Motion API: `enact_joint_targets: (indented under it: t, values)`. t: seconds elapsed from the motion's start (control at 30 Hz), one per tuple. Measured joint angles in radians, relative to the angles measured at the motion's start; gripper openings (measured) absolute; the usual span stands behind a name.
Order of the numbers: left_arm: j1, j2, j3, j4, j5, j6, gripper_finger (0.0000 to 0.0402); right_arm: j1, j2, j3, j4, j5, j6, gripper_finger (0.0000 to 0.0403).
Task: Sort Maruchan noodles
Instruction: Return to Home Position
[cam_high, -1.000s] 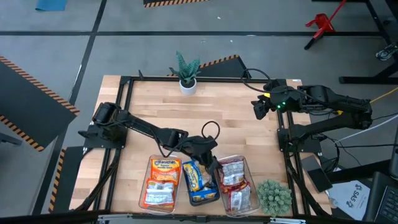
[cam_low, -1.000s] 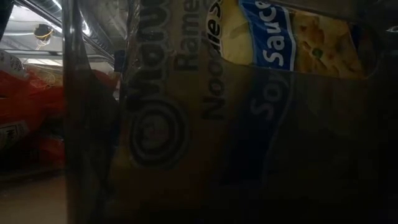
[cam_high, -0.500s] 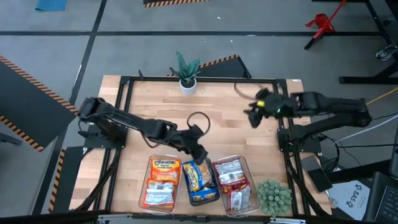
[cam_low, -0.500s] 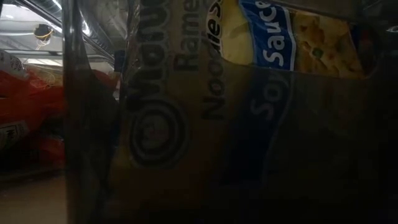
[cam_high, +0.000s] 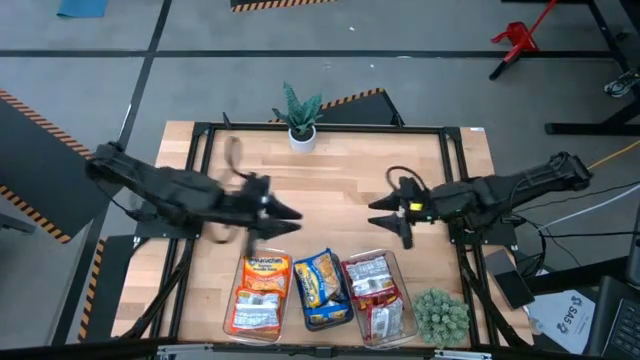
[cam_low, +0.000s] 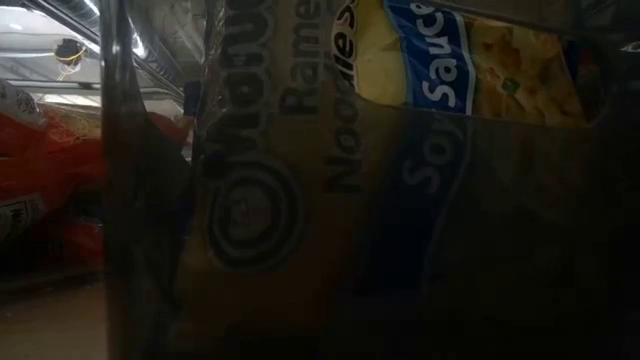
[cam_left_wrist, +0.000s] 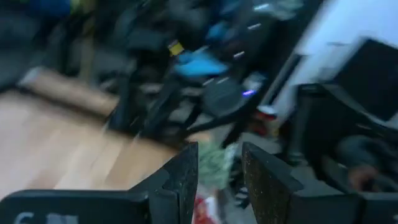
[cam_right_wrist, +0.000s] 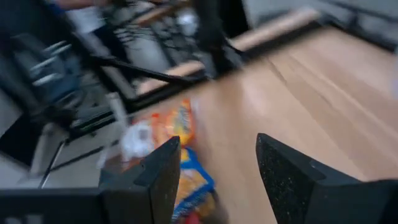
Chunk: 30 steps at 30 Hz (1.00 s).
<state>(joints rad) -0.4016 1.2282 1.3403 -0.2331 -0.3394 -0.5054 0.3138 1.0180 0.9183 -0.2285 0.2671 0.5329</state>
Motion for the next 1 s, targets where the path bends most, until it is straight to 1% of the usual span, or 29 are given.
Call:
enact_joint_targets:
  t: [0.1,0.13,0.17,0.23,0.3,0.4,0.47,0.57,0.7,0.9,1.0]
  values:
    - [-0.029,-0.075,0.001,0.029,0.015,0.169,0.0117,0.007,-0.021,0.07,-0.028,-0.05,-0.139,0.0193]
    - [-0.034,-0.098,0.0,0.034,0.008,0.193,0.0117,0.008,-0.031,0.09,-0.058,-0.045,-0.168,0.0193]
    - [-0.036,-0.117,0.0,0.057,-0.004,0.197,0.0117,0.008,-0.039,0.109,-0.082,-0.013,-0.182,0.0193]
    - [-0.036,-0.16,0.001,0.067,-0.015,0.255,0.0117,0.007,-0.06,0.136,-0.071,0.107,-0.223,0.0193]
    - [-0.036,-0.209,0.001,0.039,0.009,0.336,0.0117,0.006,-0.108,0.141,-0.071,0.208,-0.288,0.0193]
    - [-0.015,-0.309,-0.006,-0.033,0.02,0.374,0.0117,0.002,-0.215,0.114,-0.09,0.28,-0.332,0.0193]
    - [0.003,-0.389,-0.042,-0.053,0.015,0.385,0.0117,-0.014,-0.294,0.073,-0.079,0.286,-0.346,0.0193]
    - [0.021,-0.519,-0.154,-0.07,0.017,0.372,0.0117,-0.035,-0.434,-0.02,-0.078,0.255,-0.343,0.0193]
    - [0.031,-0.671,-0.363,-0.042,0.021,0.291,0.0117,-0.052,-0.596,-0.177,0.047,0.248,-0.318,0.0193]
    - [0.031,-0.88,-0.732,0.174,0.008,0.202,0.0117,-0.068,-0.787,-0.43,0.208,0.301,-0.227,0.0193]
    - [0.03,-1.002,-0.896,0.258,0.007,0.16,0.0117,-0.066,-0.859,-0.536,0.256,0.31,-0.196,0.0193]
